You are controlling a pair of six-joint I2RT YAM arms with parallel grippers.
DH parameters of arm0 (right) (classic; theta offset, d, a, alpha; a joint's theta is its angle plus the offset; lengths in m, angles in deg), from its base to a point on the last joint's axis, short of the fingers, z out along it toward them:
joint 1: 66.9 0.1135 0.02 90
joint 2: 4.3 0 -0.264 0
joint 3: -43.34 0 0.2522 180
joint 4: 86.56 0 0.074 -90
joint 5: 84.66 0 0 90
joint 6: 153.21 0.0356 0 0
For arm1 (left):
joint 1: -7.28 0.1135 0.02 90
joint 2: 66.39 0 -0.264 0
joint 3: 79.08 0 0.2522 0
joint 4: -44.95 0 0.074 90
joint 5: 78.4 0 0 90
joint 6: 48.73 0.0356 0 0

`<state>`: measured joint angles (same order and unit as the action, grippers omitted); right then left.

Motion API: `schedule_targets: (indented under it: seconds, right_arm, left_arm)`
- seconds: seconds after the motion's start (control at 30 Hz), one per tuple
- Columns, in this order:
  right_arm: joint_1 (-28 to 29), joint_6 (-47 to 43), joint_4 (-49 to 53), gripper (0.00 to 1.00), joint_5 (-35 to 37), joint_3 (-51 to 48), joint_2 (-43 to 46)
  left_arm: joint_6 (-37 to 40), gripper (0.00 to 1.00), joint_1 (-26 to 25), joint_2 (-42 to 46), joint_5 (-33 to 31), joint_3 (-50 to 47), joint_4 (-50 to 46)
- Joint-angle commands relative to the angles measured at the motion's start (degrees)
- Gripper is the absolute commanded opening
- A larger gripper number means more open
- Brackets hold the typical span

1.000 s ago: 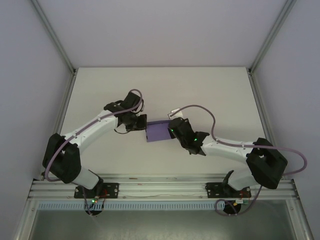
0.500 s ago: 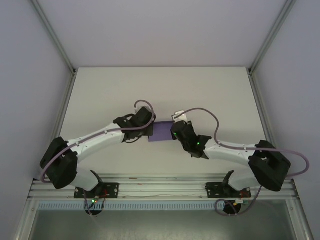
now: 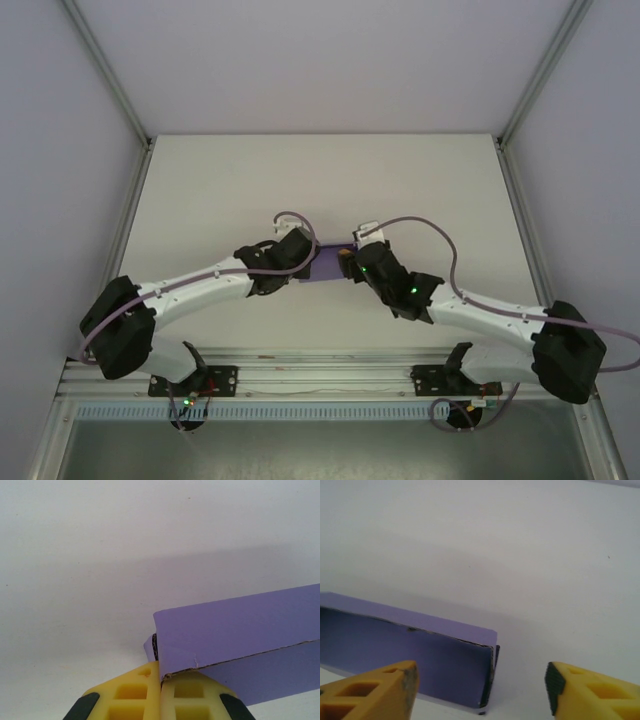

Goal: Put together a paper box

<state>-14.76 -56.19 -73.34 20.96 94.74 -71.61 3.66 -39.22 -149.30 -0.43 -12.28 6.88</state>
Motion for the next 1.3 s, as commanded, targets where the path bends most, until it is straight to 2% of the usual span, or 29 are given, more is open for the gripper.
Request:
schedule_targets:
  seconds: [0.0,0.1,0.27,0.6,0.73,0.77,0.9,1.07,1.27]
  right_arm:
    - [-1.3,1.8,1.8,0.75,-0.9,3.1,2.1]
    - [-4.4,3.0,2.0,0.76,-1.8,5.6,1.5]
    - [-9.4,7.1,4.4,0.76,-5.1,9.3,-4.2]
    - [-10.3,10.6,5.2,0.75,-6.2,5.8,-10.1]
    - [-10.3,12.7,5.5,0.74,-6.9,3.8,-10.8]
    - [-10.3,13.3,5.7,0.73,-6.8,3.5,-11.1]
    - [-10.3,14.3,6.8,0.67,-8.2,3.2,-12.1]
    - [-10.3,15.7,6.9,0.6,-8.8,2.0,-12.1]
    - [-10.3,17.4,6.4,0.56,-9.2,-0.1,-11.7]
  left_arm:
    - [1.1,0.0,0.1,-4.0,2.8,-4.8,-9.7]
    - [2.0,0.0,0.2,-4.2,2.8,-4.2,-9.3]
    - [2.9,0.0,0.2,-4.4,2.5,-3.6,-9.1]
    - [5.3,0.0,0.2,-3.4,2.6,-1.0,-9.6]
    - [7.6,0.24,0.1,-1.7,2.9,1.2,-11.4]
    - [8.4,0.28,0.1,-1.1,2.8,1.8,-11.9]
    - [12.4,0.32,0.3,0.0,3.4,5.5,-14.2]
    - [15.5,0.55,0.2,1.4,7.8,9.8,-16.0]
    - [14.0,0.73,1.6,2.8,7.7,13.0,-18.0]
